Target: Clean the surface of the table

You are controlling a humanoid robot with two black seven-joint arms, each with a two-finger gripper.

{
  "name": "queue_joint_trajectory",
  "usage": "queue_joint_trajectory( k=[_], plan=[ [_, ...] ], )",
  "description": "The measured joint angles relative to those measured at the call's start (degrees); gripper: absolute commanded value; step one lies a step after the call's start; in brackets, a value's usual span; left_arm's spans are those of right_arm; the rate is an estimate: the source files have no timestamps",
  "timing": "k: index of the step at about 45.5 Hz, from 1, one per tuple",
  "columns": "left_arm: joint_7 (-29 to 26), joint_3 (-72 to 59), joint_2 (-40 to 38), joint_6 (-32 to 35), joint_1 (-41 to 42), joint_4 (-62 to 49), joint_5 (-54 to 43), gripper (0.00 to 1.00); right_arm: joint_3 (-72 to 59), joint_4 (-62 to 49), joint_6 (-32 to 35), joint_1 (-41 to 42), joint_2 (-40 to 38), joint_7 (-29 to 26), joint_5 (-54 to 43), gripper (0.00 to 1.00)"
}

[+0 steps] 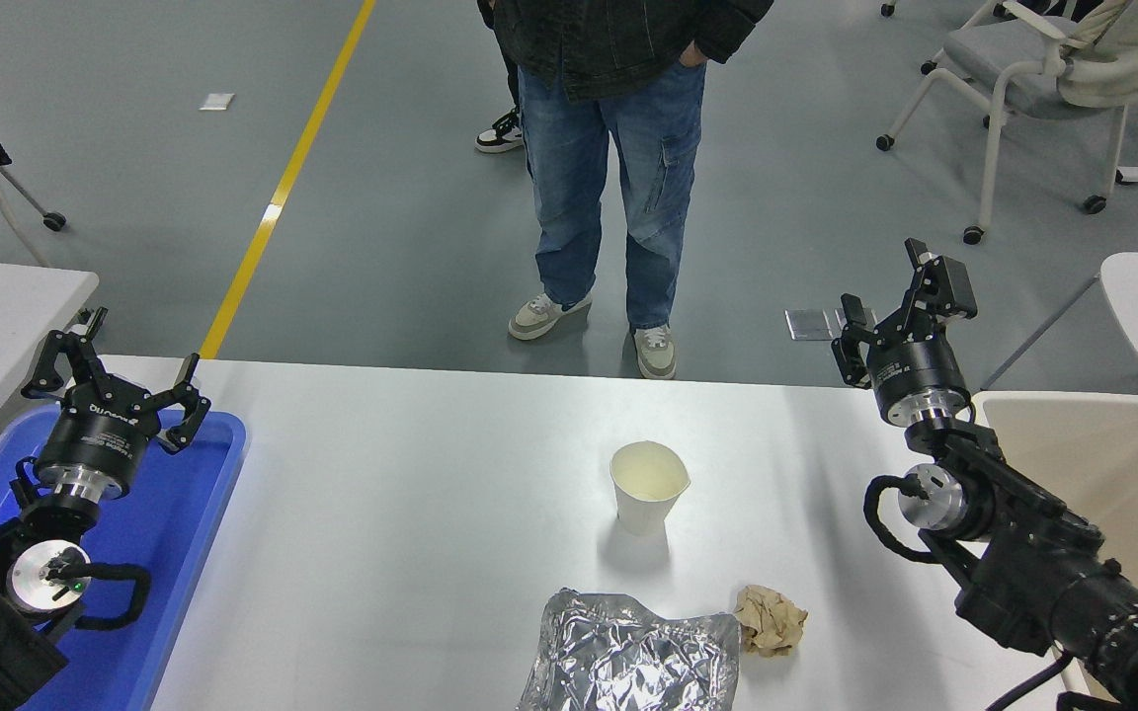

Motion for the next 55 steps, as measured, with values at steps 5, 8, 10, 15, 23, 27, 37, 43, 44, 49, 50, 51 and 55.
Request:
queue_joint_trajectory(
  k=[5, 8, 10, 15, 23, 27, 37, 43, 44, 49, 50, 51, 55],
  plan=[
    [0.0, 0.0, 0.0, 0.0, 0.0, 0.0, 0.0, 1.0, -0.9, -0.1, 0.0, 1.3, -1.1, -0.1, 0.0, 0.98],
    [0.0, 0.0, 0.0, 0.0, 0.0, 0.0, 0.0, 1.0, -2.6, -0.2, 0.0, 2.3, -2.3, -0.2, -0.1, 0.98],
    [0.0, 0.0, 0.0, 0.0, 0.0, 0.0, 0.0, 1.0, -4.0, -0.4, 0.0, 3.0, -3.0, -0.3, -0.1, 0.98],
    [0.0, 0.0, 0.0, 0.0, 0.0, 0.0, 0.0, 1.0, -10.1, -1.3, 0.0, 5.8, -5.4, -0.5, -0.1, 0.98],
    [0.0, 0.0, 0.0, 0.0, 0.0, 0.0, 0.0, 1.0, -23.6, -3.7, 0.5, 11.5, -9.5, -2.8, -0.1, 0.98],
    [0.0, 0.0, 0.0, 0.0, 0.0, 0.0, 0.0, 1.0, -30.5, -5.3, 2.0, 14.6, -11.0, -6.0, -0.2, 0.98],
    [0.0, 0.0, 0.0, 0.0, 0.0, 0.0, 0.0, 1.0, -45.0, -8.6, 8.5, 22.3, -13.3, -17.3, -0.7, 0.98],
    [0.0, 0.0, 0.0, 0.0, 0.0, 0.0, 0.0, 1.0, -50.8, -8.8, 11.8, 26.4, -14.4, -21.3, -0.9, 0.98],
    [0.0, 0.0, 0.0, 0.0, 0.0, 0.0, 0.0, 1.0, -51.6, -8.6, 12.3, 27.2, -14.7, -21.8, -1.0, 0.98],
    [0.0, 0.0, 0.0, 0.0, 0.0, 0.0, 0.0, 1.0, -54.3, -7.9, 13.8, 30.7, -15.4, -23.4, -2.0, 0.98],
    [0.0, 0.0, 0.0, 0.0, 0.0, 0.0, 0.0, 1.0, -55.0, -7.7, 14.2, 31.6, -15.5, -23.7, -2.7, 0.98],
    [0.0, 0.0, 0.0, 0.0, 0.0, 0.0, 0.0, 1.0, -55.3, -7.5, 14.3, 32.2, -15.6, -23.9, -3.2, 0.98],
    [0.0, 0.0, 0.0, 0.0, 0.0, 0.0, 0.0, 1.0, -57.2, -6.5, 15.0, 35.0, -15.5, -24.5, -6.7, 0.98]
  ],
)
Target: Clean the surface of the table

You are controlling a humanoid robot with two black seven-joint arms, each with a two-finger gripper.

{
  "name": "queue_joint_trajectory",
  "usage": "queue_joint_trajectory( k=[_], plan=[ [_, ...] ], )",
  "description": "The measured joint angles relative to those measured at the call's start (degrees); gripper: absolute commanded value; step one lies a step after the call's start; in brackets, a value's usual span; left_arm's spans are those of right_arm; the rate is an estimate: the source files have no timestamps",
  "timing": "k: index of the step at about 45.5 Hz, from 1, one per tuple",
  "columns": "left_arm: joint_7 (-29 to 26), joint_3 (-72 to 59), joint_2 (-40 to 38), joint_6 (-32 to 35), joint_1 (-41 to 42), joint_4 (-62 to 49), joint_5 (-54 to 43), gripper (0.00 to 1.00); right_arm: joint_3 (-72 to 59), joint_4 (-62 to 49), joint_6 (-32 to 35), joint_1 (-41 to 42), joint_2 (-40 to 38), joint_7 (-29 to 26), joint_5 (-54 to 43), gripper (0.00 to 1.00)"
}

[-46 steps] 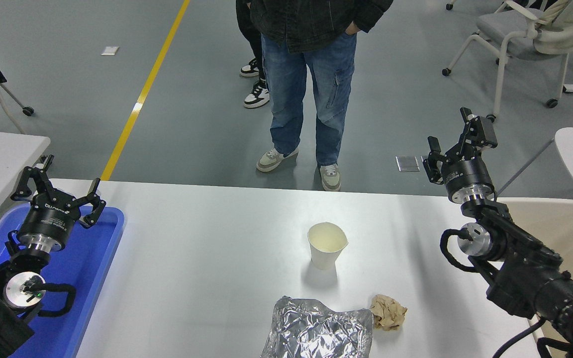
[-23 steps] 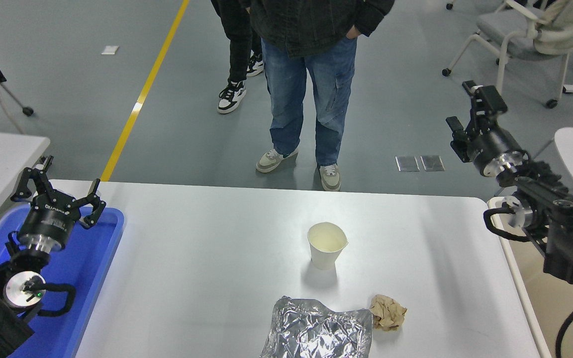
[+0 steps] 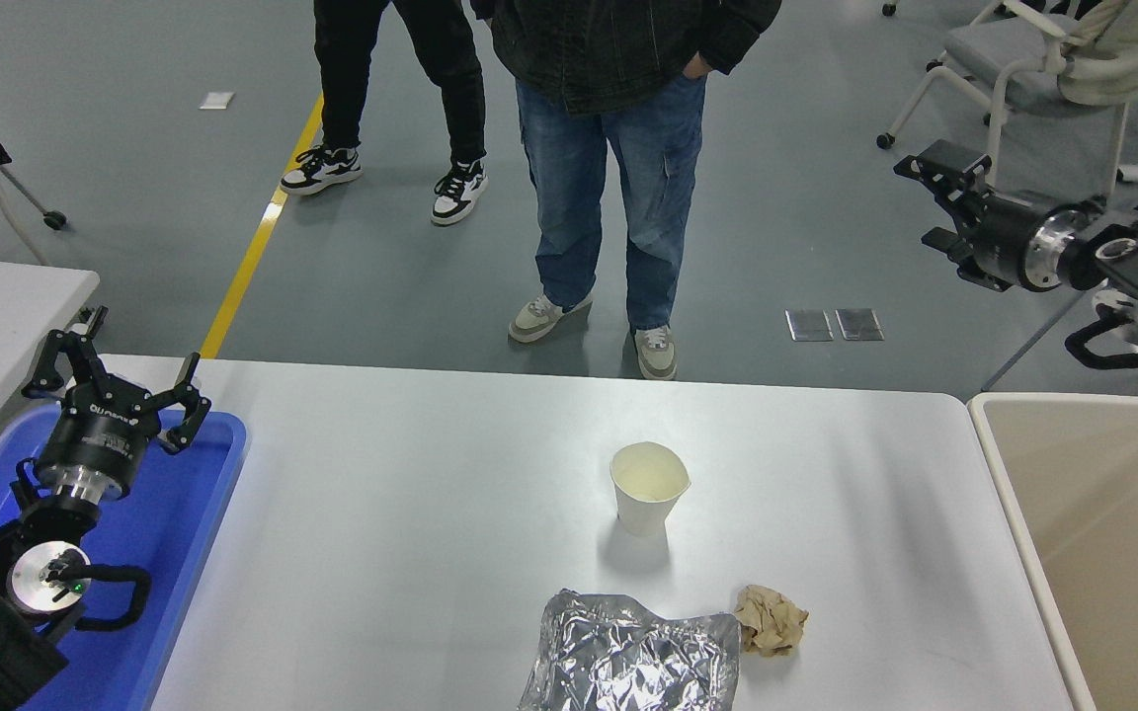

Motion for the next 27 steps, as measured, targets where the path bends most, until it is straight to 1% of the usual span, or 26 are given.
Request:
queue_joint_trajectory(
  k=[13, 20, 27],
  plan=[
    [0.0, 0.0, 0.0, 0.0, 0.0, 0.0, 0.0, 1.0, -5.0, 4.6, 1.3, 8.0, 4.8, -0.6, -14.9, 0.98],
    [0.0, 0.0, 0.0, 0.0, 0.0, 0.0, 0.0, 1.0, -7.5, 10.4, 1.8, 12.6, 8.1, -0.6, -23.0, 0.98],
    [0.0, 0.0, 0.0, 0.0, 0.0, 0.0, 0.0, 1.0, -9.1, 13.9, 2.4, 14.6, 12.0, -0.5, -29.6, 0.98]
  ],
)
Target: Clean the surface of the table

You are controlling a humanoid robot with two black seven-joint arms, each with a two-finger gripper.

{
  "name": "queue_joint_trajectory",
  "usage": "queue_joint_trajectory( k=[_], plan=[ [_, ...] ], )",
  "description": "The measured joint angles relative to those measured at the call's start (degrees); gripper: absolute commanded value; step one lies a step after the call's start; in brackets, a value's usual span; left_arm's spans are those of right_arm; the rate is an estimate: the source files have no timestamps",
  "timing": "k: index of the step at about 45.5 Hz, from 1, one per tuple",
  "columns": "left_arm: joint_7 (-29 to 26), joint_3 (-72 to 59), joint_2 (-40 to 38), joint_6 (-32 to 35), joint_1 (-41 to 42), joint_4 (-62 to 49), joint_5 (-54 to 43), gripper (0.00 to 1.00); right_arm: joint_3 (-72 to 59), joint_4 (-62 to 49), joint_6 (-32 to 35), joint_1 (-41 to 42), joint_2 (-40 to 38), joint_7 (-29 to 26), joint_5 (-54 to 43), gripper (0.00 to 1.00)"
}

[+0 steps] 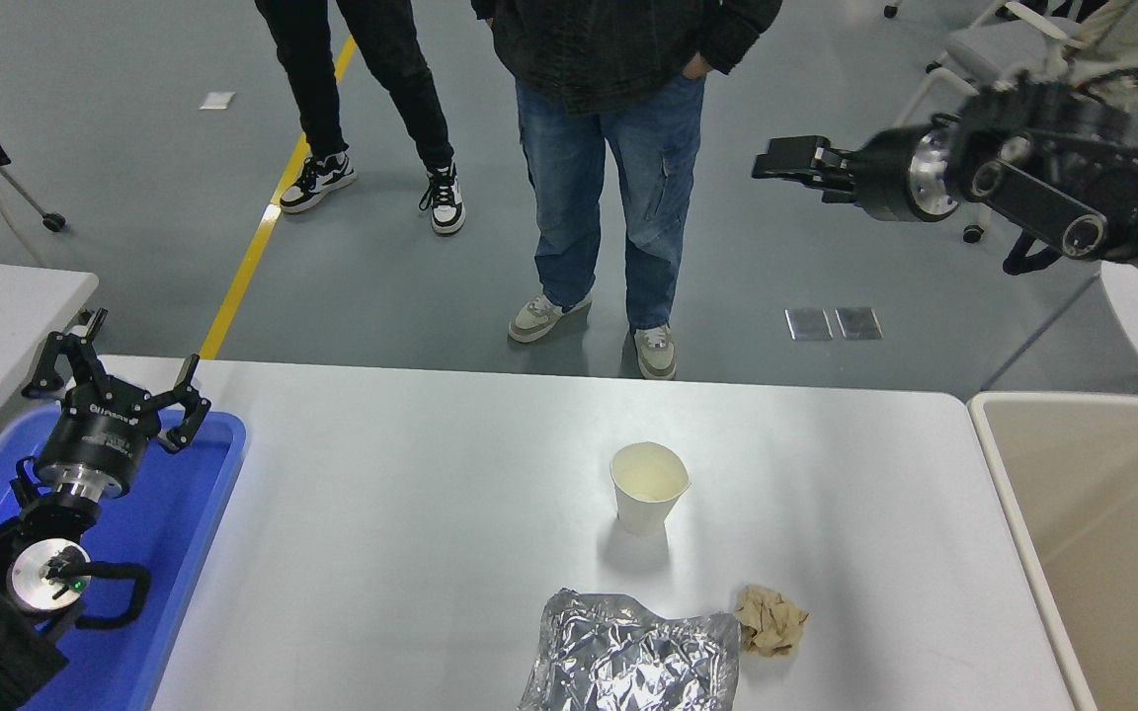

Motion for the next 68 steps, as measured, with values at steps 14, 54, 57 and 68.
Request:
queue_joint_trajectory(
  k=[14, 54, 57, 68],
  plan=[
    [0.0, 0.0, 0.0, 0.0, 0.0, 0.0, 0.0, 1.0, -5.0, 2.5, 1.4, -0.8, 9.9, 0.0, -7.8, 0.98],
    [0.0, 0.0, 0.0, 0.0, 0.0, 0.0, 0.0, 1.0, -8.5, 0.3, 0.3, -11.2, 13.9, 0.1, -16.7, 0.96],
    [0.0, 0.0, 0.0, 0.0, 0.0, 0.0, 0.0, 1.0, -8.6, 0.2, -0.1, -11.7, 13.9, 0.1, -17.6, 0.95],
    [0.0, 0.0, 0.0, 0.0, 0.0, 0.0, 0.0, 1.0, -8.7, 0.1, -1.8, -14.1, 13.9, 0.1, -20.6, 0.87]
  ],
)
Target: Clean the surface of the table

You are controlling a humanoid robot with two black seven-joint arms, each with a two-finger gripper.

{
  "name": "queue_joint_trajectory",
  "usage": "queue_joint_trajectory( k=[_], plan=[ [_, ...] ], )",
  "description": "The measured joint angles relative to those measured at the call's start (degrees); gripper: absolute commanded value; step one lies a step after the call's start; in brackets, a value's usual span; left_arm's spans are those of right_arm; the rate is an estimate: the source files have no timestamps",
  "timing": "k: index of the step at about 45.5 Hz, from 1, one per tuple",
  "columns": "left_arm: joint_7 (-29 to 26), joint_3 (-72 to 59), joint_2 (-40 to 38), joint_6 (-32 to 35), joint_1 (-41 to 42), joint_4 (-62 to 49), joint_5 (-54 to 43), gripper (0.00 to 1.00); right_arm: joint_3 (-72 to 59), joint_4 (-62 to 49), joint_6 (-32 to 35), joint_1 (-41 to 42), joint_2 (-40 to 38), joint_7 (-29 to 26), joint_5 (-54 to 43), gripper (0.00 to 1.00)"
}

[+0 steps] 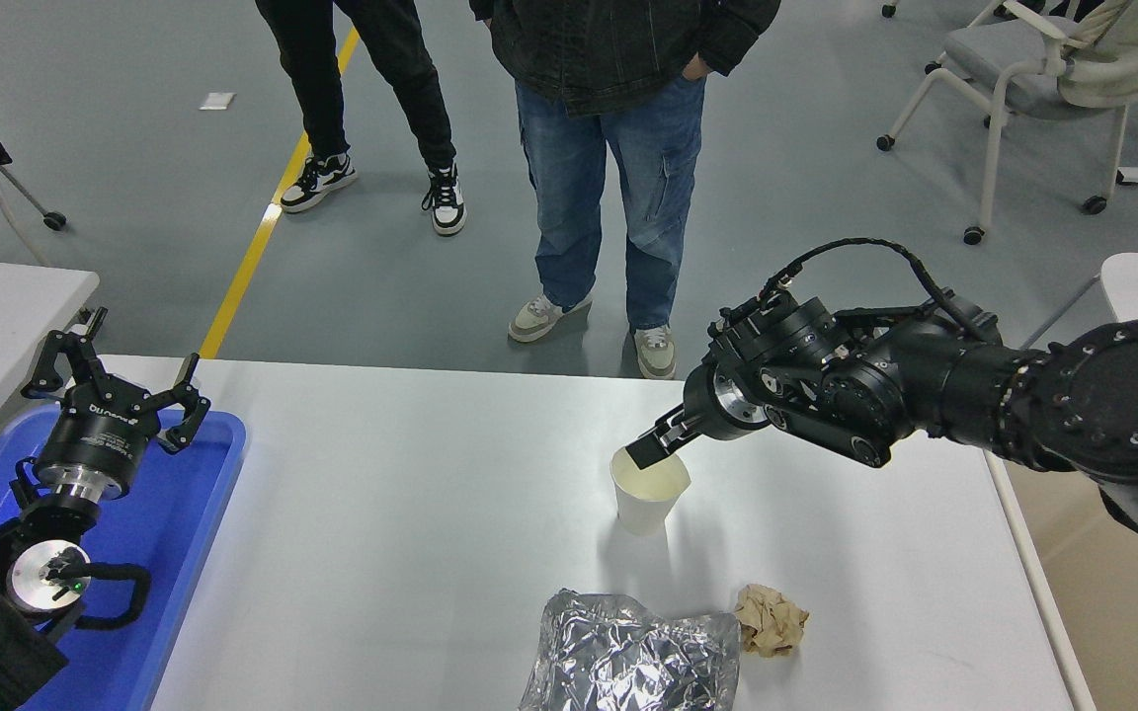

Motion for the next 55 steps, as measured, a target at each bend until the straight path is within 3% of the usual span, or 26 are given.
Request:
queue_joint_trajectory(
  k=[13, 21, 30, 34, 36, 55],
  plan=[
    [0.0, 0.0, 0.0, 0.0, 0.0, 0.0, 0.0, 1.0, -0.1, -0.6, -1.5, -2.2, 0.0, 0.0, -2.6, 0.78],
    [0.0, 0.0, 0.0, 0.0, 0.0, 0.0, 0.0, 1.0, -0.1, -1.1, -2.0, -2.7, 0.0, 0.2, -3.2, 0.67],
    [0.0, 0.0, 0.0, 0.0, 0.0, 0.0, 0.0, 1.0, -0.1, -1.9, -2.7, -2.8, 0.0, 1.6, -3.4, 0.38],
    [0.0, 0.0, 0.0, 0.0, 0.0, 0.0, 0.0, 1.0, -0.1, -2.4, -2.9, -2.8, 0.0, 2.4, -3.5, 0.08],
    [0.0, 0.0, 0.0, 0.0, 0.0, 0.0, 0.0, 1.0, -0.1, -2.7, -3.0, -2.7, 0.0, 2.7, -3.5, 0.0],
    [0.0, 0.0, 0.0, 0.0, 0.0, 0.0, 0.0, 1.0, -0.2, -4.6, -3.2, -3.1, 0.0, 5.5, -3.1, 0.0]
  ],
)
